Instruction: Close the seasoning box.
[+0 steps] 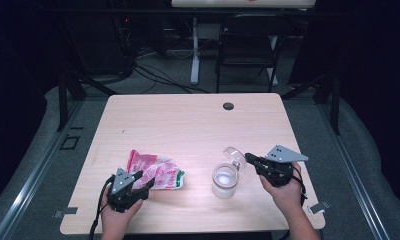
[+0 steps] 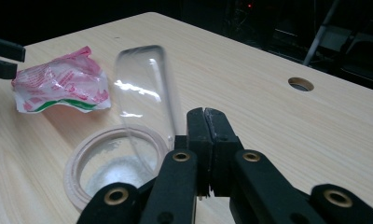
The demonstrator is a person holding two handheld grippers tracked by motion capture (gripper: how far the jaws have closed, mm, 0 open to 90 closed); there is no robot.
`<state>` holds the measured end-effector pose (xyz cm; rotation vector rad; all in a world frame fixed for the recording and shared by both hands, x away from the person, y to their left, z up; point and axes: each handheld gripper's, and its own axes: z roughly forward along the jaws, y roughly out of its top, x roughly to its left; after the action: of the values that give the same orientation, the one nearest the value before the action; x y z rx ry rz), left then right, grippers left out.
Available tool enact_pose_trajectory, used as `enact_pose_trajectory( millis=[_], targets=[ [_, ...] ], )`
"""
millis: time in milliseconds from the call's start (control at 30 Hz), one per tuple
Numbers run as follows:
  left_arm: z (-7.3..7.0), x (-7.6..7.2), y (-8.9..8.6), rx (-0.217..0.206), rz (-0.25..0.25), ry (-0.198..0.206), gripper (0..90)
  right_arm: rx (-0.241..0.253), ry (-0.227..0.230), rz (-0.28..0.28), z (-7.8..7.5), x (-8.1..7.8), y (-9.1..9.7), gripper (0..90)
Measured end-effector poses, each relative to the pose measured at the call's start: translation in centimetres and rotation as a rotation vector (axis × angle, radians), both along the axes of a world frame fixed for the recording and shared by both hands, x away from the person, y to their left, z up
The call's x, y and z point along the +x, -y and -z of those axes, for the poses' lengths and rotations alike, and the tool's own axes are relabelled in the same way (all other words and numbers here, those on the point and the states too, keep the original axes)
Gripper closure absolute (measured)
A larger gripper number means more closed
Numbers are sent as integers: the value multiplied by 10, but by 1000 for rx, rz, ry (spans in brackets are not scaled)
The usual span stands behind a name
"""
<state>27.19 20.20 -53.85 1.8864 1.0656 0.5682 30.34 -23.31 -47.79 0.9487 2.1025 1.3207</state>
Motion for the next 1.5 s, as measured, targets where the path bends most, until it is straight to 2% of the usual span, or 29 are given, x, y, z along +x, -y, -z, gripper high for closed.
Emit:
enact_pose_trajectory(
  millis=[333, 667, 967, 1167, 1300, 1500],
  targets=[
    [-1, 0, -1, -2, -2, 3, 473, -23, 9, -47, 0, -4, -12, 883],
    [-1, 0, 0, -2, -2, 4, 472, -22, 6, -56, 0, -6, -14, 860],
    [-1, 0, -2, -4, -7, 9, 470, -19, 4, -65, -2, -6, -12, 781],
    [-2, 0, -5, -15, -20, 13, 469, -12, 6, -45, -3, -4, -5, 690],
    [-2, 0, -6, -14, -24, 11, 469, -7, 6, -10, -2, -2, 2, 635],
    [-3, 1, -7, -15, -29, 13, 468, 13, -11, 73, 8, 4, 14, 556]
  ],
)
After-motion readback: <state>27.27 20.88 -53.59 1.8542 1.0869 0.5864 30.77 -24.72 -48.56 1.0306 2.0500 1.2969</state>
